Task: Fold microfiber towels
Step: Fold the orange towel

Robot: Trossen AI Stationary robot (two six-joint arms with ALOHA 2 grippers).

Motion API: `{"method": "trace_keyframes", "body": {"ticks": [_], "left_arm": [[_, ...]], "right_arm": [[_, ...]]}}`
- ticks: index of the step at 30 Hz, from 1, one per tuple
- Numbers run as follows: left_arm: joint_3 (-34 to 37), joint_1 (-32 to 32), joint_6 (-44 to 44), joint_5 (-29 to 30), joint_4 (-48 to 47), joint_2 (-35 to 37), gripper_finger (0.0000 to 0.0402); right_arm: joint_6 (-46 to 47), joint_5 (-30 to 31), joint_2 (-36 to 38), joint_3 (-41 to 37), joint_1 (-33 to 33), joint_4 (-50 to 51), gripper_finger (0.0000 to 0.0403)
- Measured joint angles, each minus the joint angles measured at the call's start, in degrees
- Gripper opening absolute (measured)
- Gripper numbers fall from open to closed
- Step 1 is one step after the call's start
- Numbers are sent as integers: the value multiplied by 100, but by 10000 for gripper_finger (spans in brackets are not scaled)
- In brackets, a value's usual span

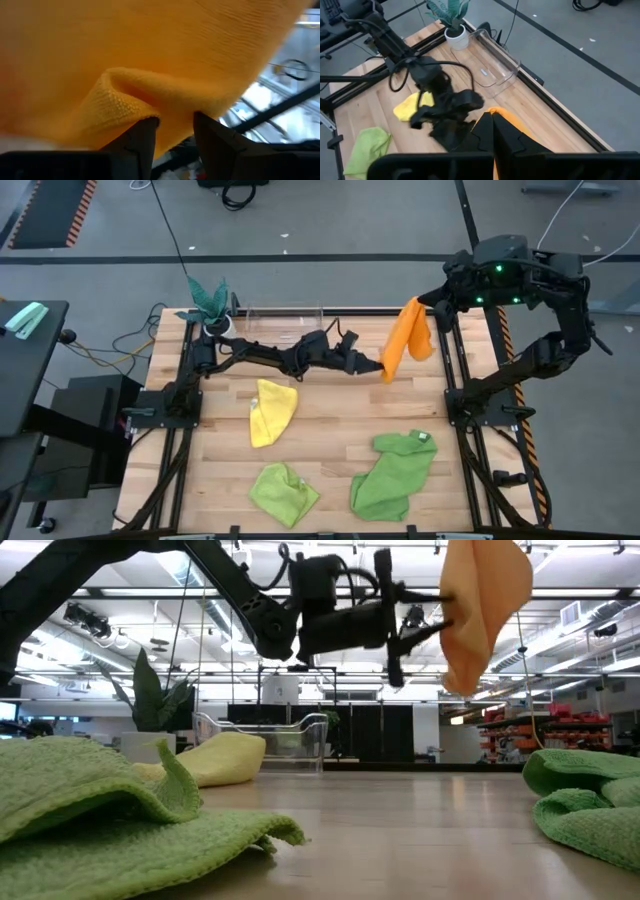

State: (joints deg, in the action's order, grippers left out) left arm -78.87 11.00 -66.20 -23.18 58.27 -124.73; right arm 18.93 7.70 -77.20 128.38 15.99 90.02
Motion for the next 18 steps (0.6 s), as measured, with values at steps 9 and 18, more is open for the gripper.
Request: {"method": "trace_keyframes", "body": {"ticks": [9,18], "left_arm": [[-4,-490,110,326,732,0,137],[-2,-554,617,610,664,353,124]], "right_arm": [[-254,-1,24,0,0,0,0],[-93,-2,383,79,-7,-2,0]]}}
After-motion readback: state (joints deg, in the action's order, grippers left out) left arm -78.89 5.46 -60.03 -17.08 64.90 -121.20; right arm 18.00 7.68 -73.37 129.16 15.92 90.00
